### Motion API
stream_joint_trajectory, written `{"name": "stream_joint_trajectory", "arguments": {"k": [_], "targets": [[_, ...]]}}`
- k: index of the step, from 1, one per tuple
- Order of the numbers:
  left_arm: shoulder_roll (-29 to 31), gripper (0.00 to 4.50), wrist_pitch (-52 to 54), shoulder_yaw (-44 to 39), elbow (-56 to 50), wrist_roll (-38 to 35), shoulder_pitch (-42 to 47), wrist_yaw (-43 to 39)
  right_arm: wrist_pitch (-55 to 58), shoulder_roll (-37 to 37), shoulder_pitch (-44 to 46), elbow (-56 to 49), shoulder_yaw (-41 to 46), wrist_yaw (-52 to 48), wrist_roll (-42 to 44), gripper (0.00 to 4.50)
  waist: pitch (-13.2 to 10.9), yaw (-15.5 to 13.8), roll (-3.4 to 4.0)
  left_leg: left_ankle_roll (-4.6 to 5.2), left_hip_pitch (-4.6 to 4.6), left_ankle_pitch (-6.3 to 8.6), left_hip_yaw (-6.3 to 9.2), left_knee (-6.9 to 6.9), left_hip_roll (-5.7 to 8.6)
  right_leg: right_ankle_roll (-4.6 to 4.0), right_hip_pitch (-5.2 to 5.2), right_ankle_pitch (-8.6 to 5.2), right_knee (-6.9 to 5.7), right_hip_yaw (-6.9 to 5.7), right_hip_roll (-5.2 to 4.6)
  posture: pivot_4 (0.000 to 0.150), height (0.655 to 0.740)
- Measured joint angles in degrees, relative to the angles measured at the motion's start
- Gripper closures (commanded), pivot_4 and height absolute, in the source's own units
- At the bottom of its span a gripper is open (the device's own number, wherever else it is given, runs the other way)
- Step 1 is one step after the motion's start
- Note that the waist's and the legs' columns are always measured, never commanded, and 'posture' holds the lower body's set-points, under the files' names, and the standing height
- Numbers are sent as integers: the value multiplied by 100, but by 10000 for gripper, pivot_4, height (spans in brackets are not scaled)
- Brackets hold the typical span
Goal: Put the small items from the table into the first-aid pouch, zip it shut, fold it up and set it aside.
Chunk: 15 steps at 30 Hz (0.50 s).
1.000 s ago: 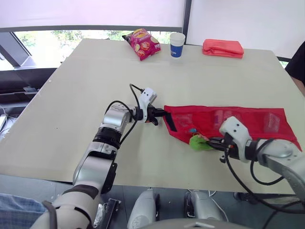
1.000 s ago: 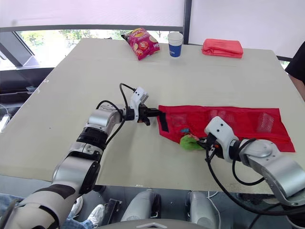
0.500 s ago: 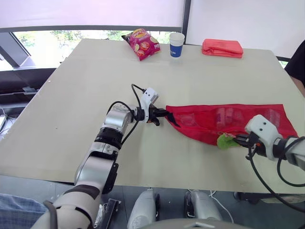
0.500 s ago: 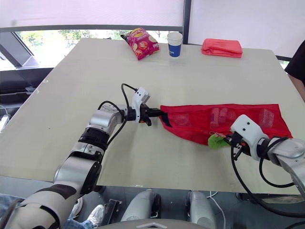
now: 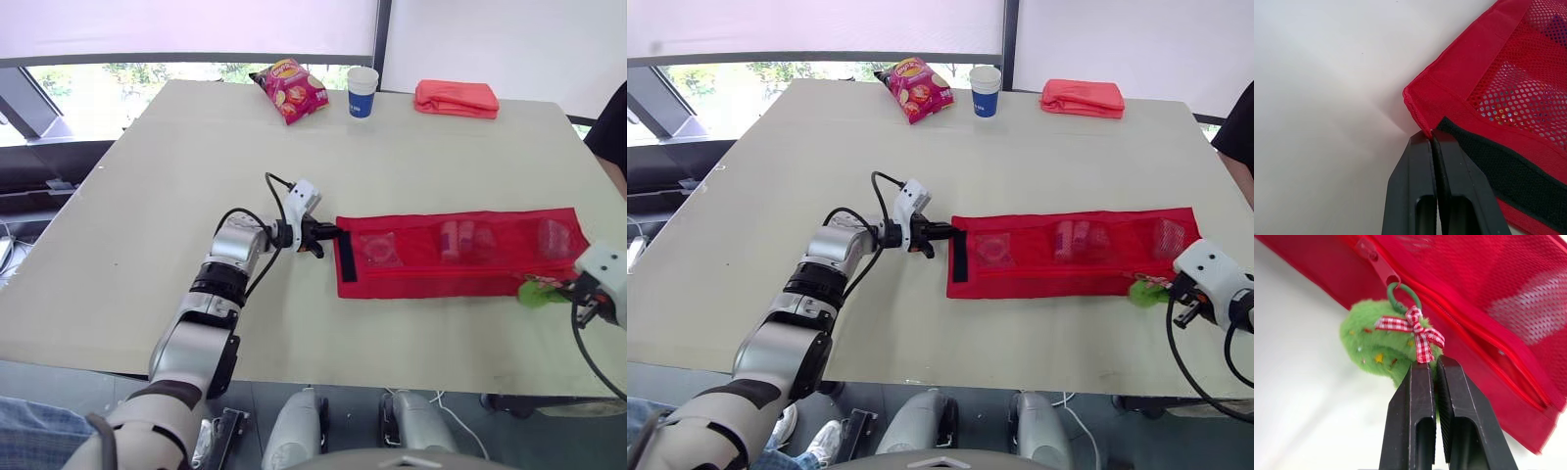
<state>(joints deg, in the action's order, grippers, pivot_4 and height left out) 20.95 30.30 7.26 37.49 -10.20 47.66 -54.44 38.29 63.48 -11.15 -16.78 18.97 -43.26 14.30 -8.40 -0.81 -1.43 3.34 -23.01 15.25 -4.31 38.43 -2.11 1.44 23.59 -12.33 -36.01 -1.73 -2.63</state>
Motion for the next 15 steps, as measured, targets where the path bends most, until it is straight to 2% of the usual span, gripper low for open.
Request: {"name": "stream_joint_trajectory", "arguments": {"k": [6, 15], "targets": [[4, 45000, -80, 0, 35, 2, -1, -1, -170, 87, 164, 1244, 214, 398, -625, 44621, 0, 0, 0, 0, 0, 0, -3, -2, 2, 0, 0, 1, 0, 3, -2, 1500, 7400], [29, 45000, -253, 0, 201, 7, 31, -48, -338, 219, 125, 2239, 488, 631, -1036, 44621, 2, 7, 6, 0, 4, 0, -8, -4, 2, 1, 0, 1, 0, 8, -1, 1500, 7400]]}}
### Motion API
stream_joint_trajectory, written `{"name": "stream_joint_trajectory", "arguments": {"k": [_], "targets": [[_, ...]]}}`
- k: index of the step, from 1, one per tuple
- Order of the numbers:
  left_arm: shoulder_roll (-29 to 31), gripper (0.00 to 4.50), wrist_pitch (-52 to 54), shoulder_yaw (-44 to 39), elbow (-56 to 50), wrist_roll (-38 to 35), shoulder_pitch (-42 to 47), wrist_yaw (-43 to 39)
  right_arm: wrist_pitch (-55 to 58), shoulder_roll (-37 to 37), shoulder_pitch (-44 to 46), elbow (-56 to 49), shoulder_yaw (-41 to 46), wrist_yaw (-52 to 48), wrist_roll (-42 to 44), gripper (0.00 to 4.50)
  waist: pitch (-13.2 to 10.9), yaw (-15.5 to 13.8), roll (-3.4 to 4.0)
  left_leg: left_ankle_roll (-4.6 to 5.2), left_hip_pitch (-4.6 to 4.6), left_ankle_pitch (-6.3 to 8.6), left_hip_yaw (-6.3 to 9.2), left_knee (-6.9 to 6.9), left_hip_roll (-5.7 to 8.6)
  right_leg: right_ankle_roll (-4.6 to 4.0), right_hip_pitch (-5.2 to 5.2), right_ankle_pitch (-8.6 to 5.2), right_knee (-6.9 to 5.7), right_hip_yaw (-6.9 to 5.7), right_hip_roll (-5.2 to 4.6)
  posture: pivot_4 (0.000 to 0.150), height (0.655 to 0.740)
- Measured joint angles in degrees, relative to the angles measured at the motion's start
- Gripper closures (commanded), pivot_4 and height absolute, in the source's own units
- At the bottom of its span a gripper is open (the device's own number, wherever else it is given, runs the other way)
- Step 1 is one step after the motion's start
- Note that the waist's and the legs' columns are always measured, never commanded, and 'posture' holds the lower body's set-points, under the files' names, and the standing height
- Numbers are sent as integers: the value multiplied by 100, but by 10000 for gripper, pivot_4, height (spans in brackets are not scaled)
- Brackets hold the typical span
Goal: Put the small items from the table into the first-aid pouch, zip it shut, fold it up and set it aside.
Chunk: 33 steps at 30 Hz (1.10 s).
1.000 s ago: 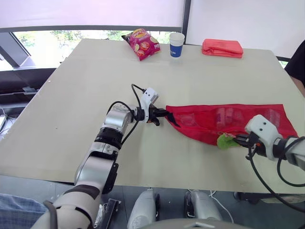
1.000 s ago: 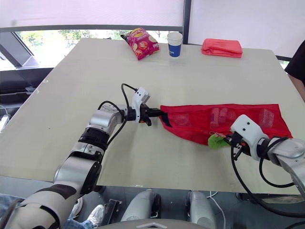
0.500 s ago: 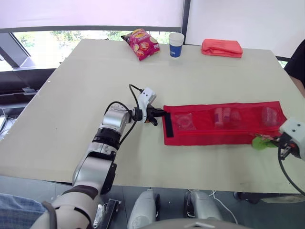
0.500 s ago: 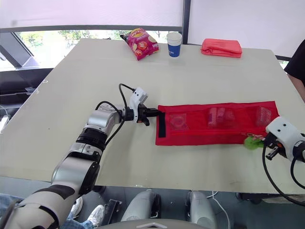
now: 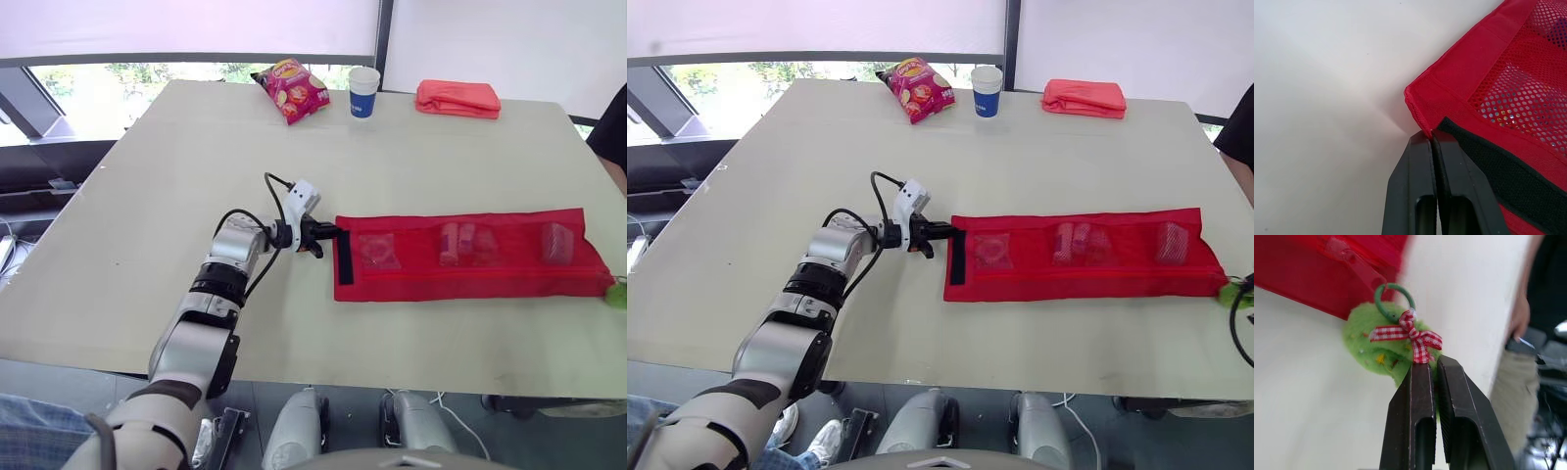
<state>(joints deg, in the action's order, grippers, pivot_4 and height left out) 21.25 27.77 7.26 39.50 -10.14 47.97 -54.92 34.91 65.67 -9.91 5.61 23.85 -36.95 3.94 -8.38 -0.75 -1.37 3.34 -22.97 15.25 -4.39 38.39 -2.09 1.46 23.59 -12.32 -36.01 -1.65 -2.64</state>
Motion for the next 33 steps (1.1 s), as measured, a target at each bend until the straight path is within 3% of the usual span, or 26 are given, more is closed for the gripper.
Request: {"name": "stream_joint_trajectory", "arguments": {"k": [12, 24, 25, 26, 28, 29, 33], "targets": [[102, 45000, -262, 43, 304, 123, 150, -241, -211, 16, -318, 27, 124, -49, -178, 44621, 0, 15, 2, 0, 3, 0, -5, -1, -1, 3, 0, 1, 0, 4, 1, 1500, 7400], [518, 45000, -716, 45, 856, 404, 385, -373, 442, -258, -525, -1188, 733, -1205, 726, 44621, 1, 54, 3, 0, 8, 0, -4, 0, -5, 4, 0, 1, -5, 6, 7, 1500, 7400], [545, 45000, -801, 49, 925, 441, 409, -395, 445, -257, -545, -1203, 779, -1281, 764, 39785, 1, 53, 3, 0, 8, 0, -5, 0, -4, 3, 0, 1, -5, 6, 6, 1500, 7400], [564, 45000, -856, 52, 978, 459, 427, -405, 442, -257, -555, -1204, 813, -1319, 777, 38249, 1, 53, 3, 0, 8, 0, -5, 0, -4, 2, 0, 0, -5, 6, 5, 1500, 7400], [614, 45000, -1016, 58, 1196, 556, 546, -422, 437, -258, -547, -1194, 904, -1437, 836, 31038, 0, 54, 2, 0, 8, 0, -5, 1, -4, 1, 0, 0, -5, 6, 5, 1500, 7400], [627, 45000, -1120, 57, 1325, 617, 609, -421, 450, -266, -536, -1193, 971, -1525, 912, 24434, 0, 53, 2, 0, 8, 0, -5, 1, -4, 0, 0, -1, -5, 6, 5, 1500, 7400], [600, 45000, -1469, -5, 1564, 666, 671, -388, 740, -565, -181, -1409, 1214, -1597, 1369, 5693, 0, 62, 1, 0, 8, 0, -4, 0, -6, 2, 0, 2, -5, 6, 6, 1500, 7400]]}}
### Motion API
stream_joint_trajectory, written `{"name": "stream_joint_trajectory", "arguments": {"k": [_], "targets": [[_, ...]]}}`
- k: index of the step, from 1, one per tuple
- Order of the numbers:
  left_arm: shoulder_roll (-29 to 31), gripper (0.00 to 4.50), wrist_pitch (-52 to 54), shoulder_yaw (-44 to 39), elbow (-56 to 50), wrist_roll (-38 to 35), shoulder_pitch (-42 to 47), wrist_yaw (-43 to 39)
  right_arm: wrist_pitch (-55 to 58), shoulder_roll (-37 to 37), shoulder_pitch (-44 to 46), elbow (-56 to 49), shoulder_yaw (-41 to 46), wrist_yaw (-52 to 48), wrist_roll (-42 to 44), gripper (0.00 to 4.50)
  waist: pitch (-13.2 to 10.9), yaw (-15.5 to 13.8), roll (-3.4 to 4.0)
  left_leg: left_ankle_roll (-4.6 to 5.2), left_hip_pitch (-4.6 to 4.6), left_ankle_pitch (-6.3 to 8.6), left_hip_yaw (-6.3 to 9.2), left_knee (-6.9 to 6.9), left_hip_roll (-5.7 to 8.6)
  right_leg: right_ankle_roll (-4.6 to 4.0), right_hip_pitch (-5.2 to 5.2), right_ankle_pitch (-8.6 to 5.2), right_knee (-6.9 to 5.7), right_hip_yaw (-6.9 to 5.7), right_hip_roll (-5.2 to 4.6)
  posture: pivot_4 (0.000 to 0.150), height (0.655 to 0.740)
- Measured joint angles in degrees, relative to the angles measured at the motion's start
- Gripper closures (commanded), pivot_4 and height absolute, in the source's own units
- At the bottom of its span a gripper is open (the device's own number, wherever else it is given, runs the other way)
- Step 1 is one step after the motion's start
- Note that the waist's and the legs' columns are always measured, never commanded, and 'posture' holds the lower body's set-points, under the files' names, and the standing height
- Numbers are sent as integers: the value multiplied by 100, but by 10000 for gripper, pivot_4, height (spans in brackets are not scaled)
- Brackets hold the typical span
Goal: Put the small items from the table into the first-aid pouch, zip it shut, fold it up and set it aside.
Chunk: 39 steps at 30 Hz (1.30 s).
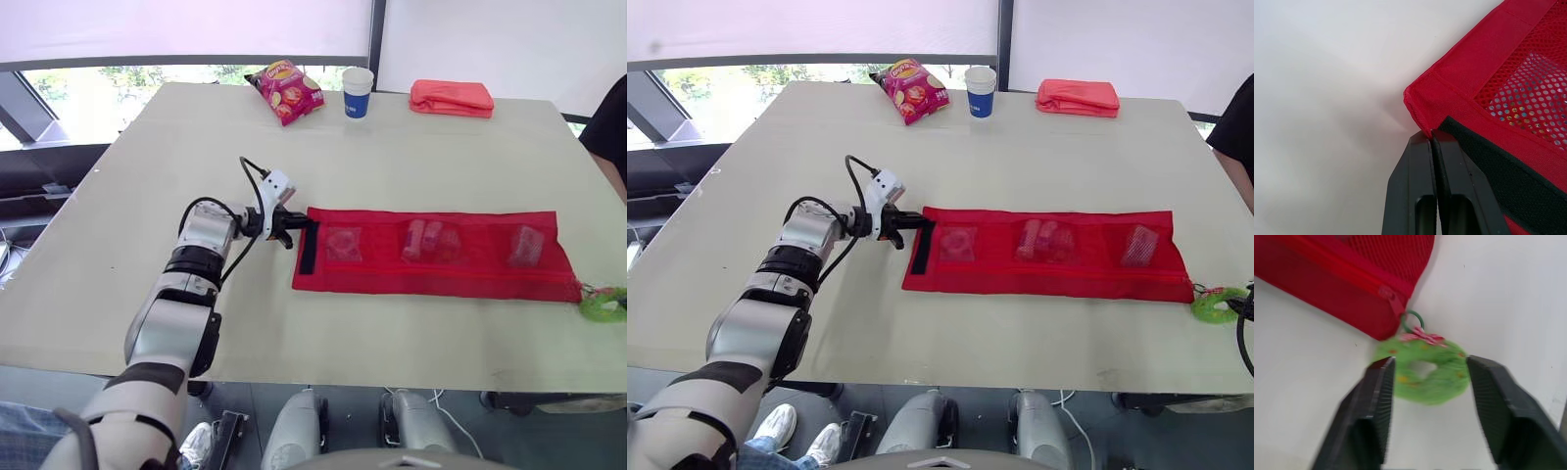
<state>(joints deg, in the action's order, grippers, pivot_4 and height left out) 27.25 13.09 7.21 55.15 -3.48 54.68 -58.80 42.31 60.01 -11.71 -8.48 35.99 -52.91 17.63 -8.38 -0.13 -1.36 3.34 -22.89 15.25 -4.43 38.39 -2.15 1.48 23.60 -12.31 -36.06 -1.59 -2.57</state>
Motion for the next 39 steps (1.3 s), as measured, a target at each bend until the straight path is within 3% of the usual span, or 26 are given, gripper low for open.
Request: {"name": "stream_joint_trajectory", "arguments": {"k": [1, 2, 8, 13, 22, 26, 30, 33, 34, 39], "targets": [[-6, 45000, -18, 0, 5, 0, 1, 5, 12, -18, 22, -23, 7, 1, 35, 461, 0, -3, 0, 0, 0, 0, 0, 1, 0, 1, 0, 1, -2, 0, 0, 1500, 7400], [-45, 45000, -170, -28, 68, 0, 14, 61, 150, -126, 142, -118, 59, 21, 204, 121, 0, -12, -1, 0, 0, 0, 2, 1, 1, 1, 0, 2, -3, -1, -1, 1500, 7400], [-233, 45000, -1047, -219, 586, 109, 286, 716, 916, -667, 253, -902, 334, 238, 945, 121, -2, -81, -4, 0, -11, 0, 13, -1, 4, -10, 0, 19, -1, -10, -4, 1500, 7400], [27, 45000, -1377, -18, 1055, 625, 398, 882, 1232, -967, -49, -1310, 337, 503, 1104, 121, -1, -36, -2, 1, -8, 1, 2, -2, 4, -8, 1, 19, 3, -7, -4, 1500, 7400], [91, 45000, -1798, -36, 1351, 828, 439, 1153, 1386, -1423, -43, -1778, 204, 908, 1466, 121, -1, -33, -3, 1, 0, 1, 2, 1, 0, 8, 1, 9, -9, -4, -4, 1500, 7400], [92, 32044, -1789, -210, 1419, 782, 462, 1262, 1381, -1429, -37, -1800, 134, 991, 1519, 0, -1, -45, -3, 1, -2, 0, 2, 1, 1, 2, 1, 13, -10, -5, -5, 1500, 7400], [111, 12013, -1670, -348, 1410, 722, 463, 1110, 1362, -1519, -30, -1815, 86, 1163, 1574, 0, -2, -68, -3, 1, -5, 1, 3, 1, 3, -8, 1, 19, -10, -8, -6, 1500, 7400], [262, 2321, -1691, -410, 1354, 715, 445, 1019, 1266, -1621, -26, -1854, 87, 1323, 1562, 0, -2, -66, -4, 1, -5, 1, 4, 1, 4, -8, 1, 19, -9, -9, -6, 1500, 7400], [336, 215, -1720, -486, 1246, 640, 393, 876, 1152, -1703, -29, -1876, 87, 1368, 1545, 0, -2, -64, -4, 1, -5, 1, 4, 0, 3, -8, 2, 18, -9, -10, -6, 1500, 7400], [579, 215, -1617, -823, 211, 14, -19, -219, 673, -2066, -225, -2068, 104, 1531, 1467, 0, -1, -60, -3, 0, -5, 1, 5, 1, 0, -11, 1, 18, -12, -11, -8, 1500, 7400]]}}
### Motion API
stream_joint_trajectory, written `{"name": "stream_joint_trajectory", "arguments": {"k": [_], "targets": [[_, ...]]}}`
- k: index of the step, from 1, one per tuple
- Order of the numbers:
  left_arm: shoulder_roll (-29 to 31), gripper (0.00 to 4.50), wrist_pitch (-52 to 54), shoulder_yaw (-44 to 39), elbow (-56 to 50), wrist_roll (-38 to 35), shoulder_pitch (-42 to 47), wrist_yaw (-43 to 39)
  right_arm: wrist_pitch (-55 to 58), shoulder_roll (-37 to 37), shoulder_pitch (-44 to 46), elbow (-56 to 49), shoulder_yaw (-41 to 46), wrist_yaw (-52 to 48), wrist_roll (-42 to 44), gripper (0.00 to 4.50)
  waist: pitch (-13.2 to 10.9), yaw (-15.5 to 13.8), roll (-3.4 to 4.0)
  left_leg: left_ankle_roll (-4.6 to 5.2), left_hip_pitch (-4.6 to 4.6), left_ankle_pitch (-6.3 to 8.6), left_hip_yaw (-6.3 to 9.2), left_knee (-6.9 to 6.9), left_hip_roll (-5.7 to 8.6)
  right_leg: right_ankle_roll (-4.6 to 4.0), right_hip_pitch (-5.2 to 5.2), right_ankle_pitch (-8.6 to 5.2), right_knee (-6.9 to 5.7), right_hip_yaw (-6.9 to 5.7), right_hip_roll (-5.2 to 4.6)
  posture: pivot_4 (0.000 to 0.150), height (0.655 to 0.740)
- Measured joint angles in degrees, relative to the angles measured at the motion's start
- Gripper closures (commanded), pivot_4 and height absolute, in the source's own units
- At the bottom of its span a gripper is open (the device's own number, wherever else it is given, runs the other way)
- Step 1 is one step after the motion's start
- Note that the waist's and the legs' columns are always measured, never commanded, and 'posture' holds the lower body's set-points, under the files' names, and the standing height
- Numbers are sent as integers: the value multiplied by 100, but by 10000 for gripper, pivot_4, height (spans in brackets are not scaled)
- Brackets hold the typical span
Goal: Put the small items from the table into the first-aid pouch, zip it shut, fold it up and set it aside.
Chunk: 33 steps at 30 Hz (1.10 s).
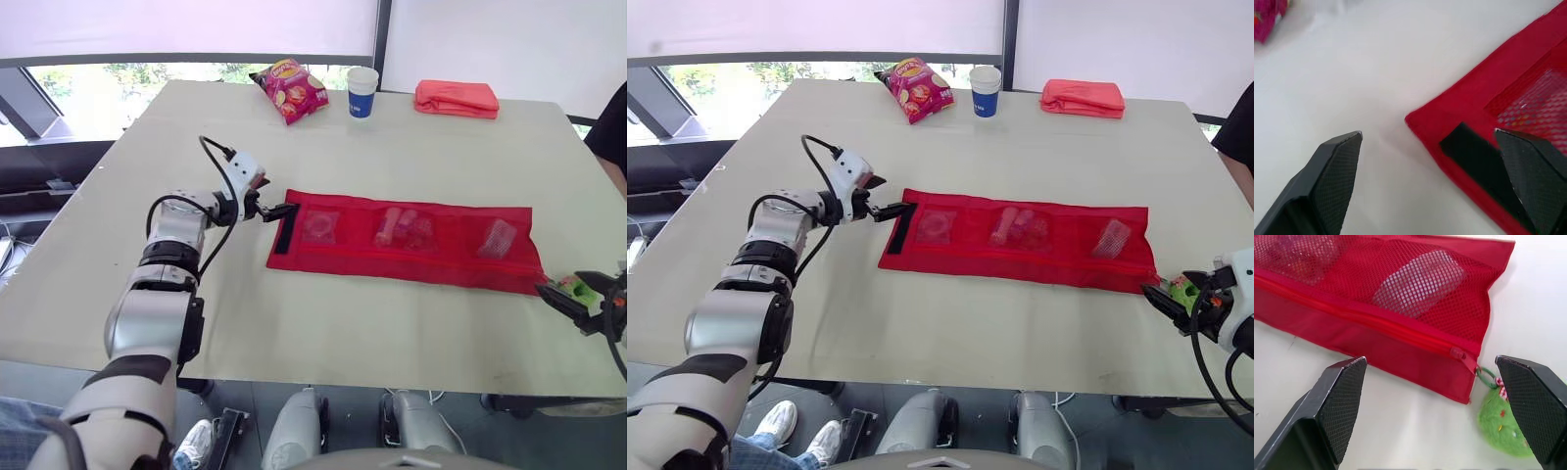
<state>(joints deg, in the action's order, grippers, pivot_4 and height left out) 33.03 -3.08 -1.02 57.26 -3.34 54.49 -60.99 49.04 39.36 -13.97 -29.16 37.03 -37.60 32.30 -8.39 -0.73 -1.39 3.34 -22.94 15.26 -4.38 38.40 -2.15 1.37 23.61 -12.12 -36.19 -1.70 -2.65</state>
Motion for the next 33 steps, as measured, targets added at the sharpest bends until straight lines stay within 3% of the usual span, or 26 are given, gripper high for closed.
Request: {"name": "stream_joint_trajectory", "arguments": {"k": [2, 6, 9, 13, 24, 33], "targets": [[154, 215, 569, -151, -1168, -608, -487, -723, -213, -337, -192, -137, -1, 110, -3, 0, 0, 3, 1, -1, 0, -1, 0, -1, -1, -3, 1, -1, -1, 1, -3, 1500, 7400], [440, 215, 1699, -302, -3129, -1511, -1210, -1391, -309, -847, -469, -223, -2, 339, 105, 0, 0, 3, 3, -2, 2, -1, -1, 3, -1, -14, -1, -8, -5, 4, -8, 1500, 7400], [654, 215, 2518, -327, -4837, -2216, -1715, -1609, -190, -1449, -477, -230, -16, 718, 460, 0, 3, 2, 11, -4, 13, -2, -2, 7, -1, -4, -4, -25, -14, 10, -33, 1500, 7400], [802, 215, 3031, -284, -5947, -2671, -1946, -1653, 80, -1904, -197, -186, -25, 1287, 903, 0, -1, 26, 20, -4, 16, -2, -5, 5, -2, -6, -2, -25, -17, 17, -27, 1500, 7400], [1022, 215, 3673, -117, -7073, -3312, -1841, -1680, 694, -2353, 416, 101, -148, 2809, 1305, 0, -5, 12, 35, -4, 20, -2, -11, 3, 3, -3, -2, -28, -20, 27, 2, 1500, 7400], [1000, 215, 3702, -17, -7165, -3421, -1670, -1622, 119, -2637, 870, 348, -507, 3599, 710, 0, -3, 42, 31, -4, 21, -2, -18, 3, 3, -2, -1, -28, -18, 36, 5, 1500, 7400]]}}
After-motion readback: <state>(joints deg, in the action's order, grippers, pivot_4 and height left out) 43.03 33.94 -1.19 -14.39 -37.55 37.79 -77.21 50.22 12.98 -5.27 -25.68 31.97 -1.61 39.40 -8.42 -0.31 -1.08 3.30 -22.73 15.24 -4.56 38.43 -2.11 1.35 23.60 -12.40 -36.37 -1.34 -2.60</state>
